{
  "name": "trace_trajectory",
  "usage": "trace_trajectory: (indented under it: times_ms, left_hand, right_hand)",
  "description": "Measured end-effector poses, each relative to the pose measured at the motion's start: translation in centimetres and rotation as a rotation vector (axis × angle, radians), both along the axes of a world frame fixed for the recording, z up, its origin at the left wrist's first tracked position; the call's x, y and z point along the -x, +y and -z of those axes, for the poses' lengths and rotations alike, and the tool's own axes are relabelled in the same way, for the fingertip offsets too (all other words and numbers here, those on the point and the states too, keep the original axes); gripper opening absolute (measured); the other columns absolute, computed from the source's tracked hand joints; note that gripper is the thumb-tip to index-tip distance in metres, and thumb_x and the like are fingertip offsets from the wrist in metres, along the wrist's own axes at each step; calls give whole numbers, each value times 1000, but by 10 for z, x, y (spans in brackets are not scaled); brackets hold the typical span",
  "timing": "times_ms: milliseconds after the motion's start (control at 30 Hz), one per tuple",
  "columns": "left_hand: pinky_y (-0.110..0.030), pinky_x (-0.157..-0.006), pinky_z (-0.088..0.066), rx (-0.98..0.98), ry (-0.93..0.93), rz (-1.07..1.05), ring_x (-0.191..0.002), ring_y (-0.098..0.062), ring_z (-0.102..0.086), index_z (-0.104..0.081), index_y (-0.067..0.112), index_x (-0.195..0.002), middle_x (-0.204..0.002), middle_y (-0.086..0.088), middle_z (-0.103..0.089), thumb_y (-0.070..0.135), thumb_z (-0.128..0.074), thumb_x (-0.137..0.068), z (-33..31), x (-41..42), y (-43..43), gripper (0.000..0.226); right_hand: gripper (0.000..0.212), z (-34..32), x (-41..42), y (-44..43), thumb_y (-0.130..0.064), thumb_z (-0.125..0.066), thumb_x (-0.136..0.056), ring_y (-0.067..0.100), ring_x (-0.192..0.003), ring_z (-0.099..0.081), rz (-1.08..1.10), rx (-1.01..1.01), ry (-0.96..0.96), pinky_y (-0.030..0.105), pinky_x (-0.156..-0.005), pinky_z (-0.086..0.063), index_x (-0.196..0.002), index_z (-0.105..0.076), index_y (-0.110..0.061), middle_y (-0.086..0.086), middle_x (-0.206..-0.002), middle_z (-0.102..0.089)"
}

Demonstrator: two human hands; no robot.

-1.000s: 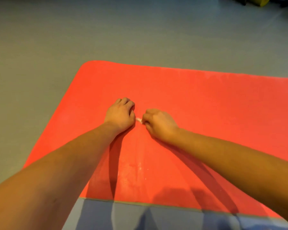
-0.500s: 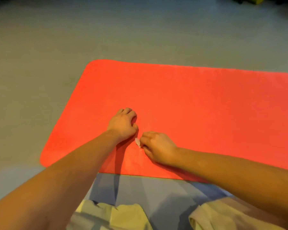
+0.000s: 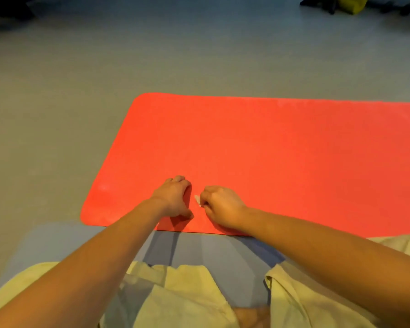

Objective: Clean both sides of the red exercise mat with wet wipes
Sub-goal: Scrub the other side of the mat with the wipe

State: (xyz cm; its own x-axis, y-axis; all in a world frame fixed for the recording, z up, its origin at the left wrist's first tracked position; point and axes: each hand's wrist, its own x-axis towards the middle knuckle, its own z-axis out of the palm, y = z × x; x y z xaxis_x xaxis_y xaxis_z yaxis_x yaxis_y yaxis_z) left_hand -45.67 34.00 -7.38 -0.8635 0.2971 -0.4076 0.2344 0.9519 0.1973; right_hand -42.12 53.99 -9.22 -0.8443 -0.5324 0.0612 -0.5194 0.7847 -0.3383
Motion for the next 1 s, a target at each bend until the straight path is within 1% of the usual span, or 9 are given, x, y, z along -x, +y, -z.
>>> trace_trajectory:
  times_ms: [100, 167, 267, 367, 433, 567, 700, 900, 1000]
  left_hand:
    - [-35, -123, -29, 13, -15, -5, -153, -30, -25, -38, 17, -156, -170, -7, -21, 50, -97, -60, 0, -5, 4, 117]
    - [-35, -123, -30, 7, 5, -26, -153, -29, -26, -39, 17, -155, -170, -6, -22, 50, -98, -59, -1, -8, 7, 117]
    - [-36, -120, -34, 7, 26, -57, -150, -27, -29, -41, 18, -151, -167, -2, -26, 49, -99, -55, -5, -13, 11, 117]
    - [-38, -121, -34, 3, 9, -91, -153, -26, -24, -35, 18, -156, -170, -1, -20, 44, -99, -59, -9, -18, 15, 119]
    - [-39, -121, -33, 7, 2, -101, -155, -27, -21, -32, 18, -159, -172, -2, -16, 41, -99, -61, -10, -19, 16, 121]
    - [-38, -119, -36, 5, 9, -116, -153, -27, -24, -33, 19, -157, -170, -1, -22, 42, -100, -58, -12, -18, 17, 121]
    - [-40, -117, -40, 9, 23, -103, -152, -26, -27, -32, 23, -158, -168, 1, -25, 43, -100, -58, -12, -18, 16, 122]
    - [-43, -119, -38, 2, -8, -112, -154, -27, -22, -32, 25, -159, -172, 0, -17, 42, -99, -62, -12, -22, 16, 119]
    - [-42, -119, -38, 11, -15, -103, -154, -27, -22, -32, 25, -159, -171, 0, -18, 42, -99, -62, -13, -21, 16, 120]
  right_hand:
    - [18, 5, -35, 4, -20, -53, -85, 26, -89, -61, -209, -47, -61, 39, -67, -51, -92, -69, -22, 1, -94, -64]
    - [17, 3, -28, 5, -18, -57, -83, 27, -89, -62, -221, -61, -80, 39, -67, -50, -92, -71, -23, -1, -95, -64]
    - [19, -2, 9, -1, -20, -57, -85, 29, -92, -63, -30, -46, -53, 37, -68, -49, -96, -73, -23, 1, -98, -65]
    - [22, -4, 38, -7, -17, -56, -85, 31, -94, -64, 186, -35, -50, 38, -71, -51, -97, -74, -22, 3, -100, -67]
    - [20, -3, 34, -11, -17, -55, -87, 32, -91, -64, 208, -36, -40, 38, -70, -50, -94, -73, -20, 4, -99, -67]
    - [28, 2, -15, 0, -27, -45, -91, 29, -88, -64, 17, -18, -56, 38, -68, -51, -93, -72, -21, 1, -98, -67]
    - [19, 7, -44, 11, -18, -56, -87, 26, -91, -61, -182, -129, -55, 40, -68, -52, -97, -71, -22, 0, -98, -65]
    - [21, -4, 17, -2, -26, -54, -94, 34, -90, -64, 143, -119, -12, 39, -68, -51, -97, -73, -17, 6, -97, -65]
    - [15, -5, 15, -8, -17, -56, -92, 35, -88, -64, 180, -161, -7, 35, -63, -43, -95, -71, -17, 7, -97, -65]
